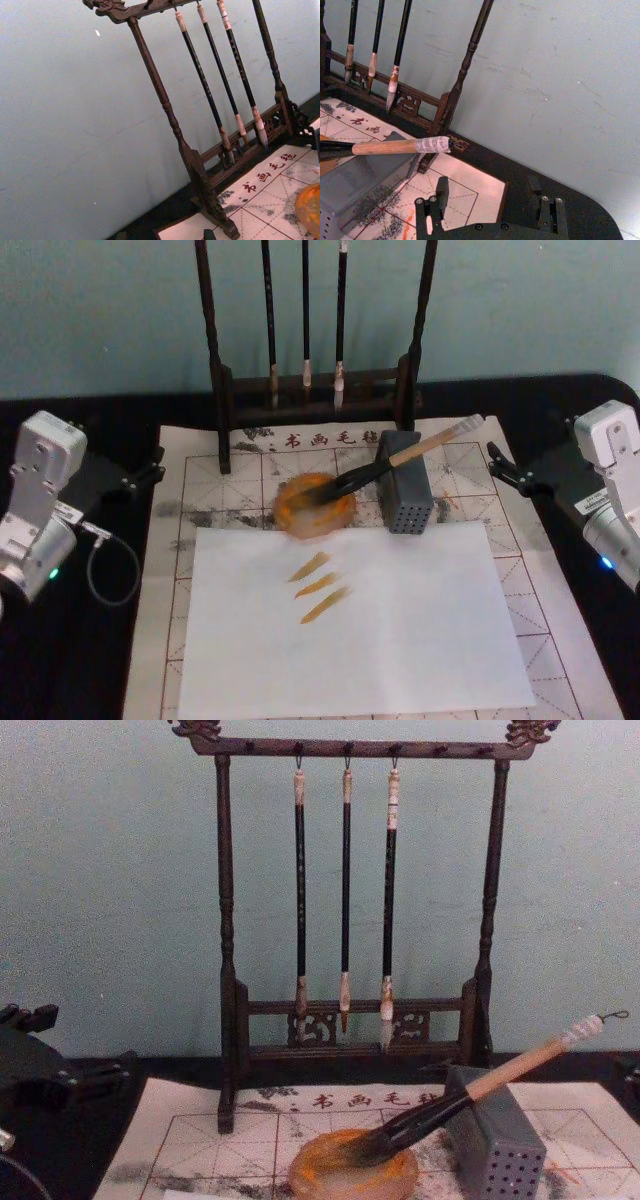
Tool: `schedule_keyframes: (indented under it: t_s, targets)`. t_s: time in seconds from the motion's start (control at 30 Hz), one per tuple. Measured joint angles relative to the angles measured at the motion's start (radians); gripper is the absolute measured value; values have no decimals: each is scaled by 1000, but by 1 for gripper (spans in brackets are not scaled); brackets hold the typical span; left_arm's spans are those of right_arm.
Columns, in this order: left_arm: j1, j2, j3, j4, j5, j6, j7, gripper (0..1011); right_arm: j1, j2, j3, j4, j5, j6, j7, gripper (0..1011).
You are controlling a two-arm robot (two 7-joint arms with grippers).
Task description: Pick up the brush from the inkstone, write on the paper, then place the brush back to its original position.
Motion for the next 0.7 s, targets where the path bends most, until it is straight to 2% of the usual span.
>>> schedule_keyframes:
  t_s: [0.7]
  targets:
    - [0,0,0,0,0,0,0,1001,0,0,0,0,-1,0,-1,1003]
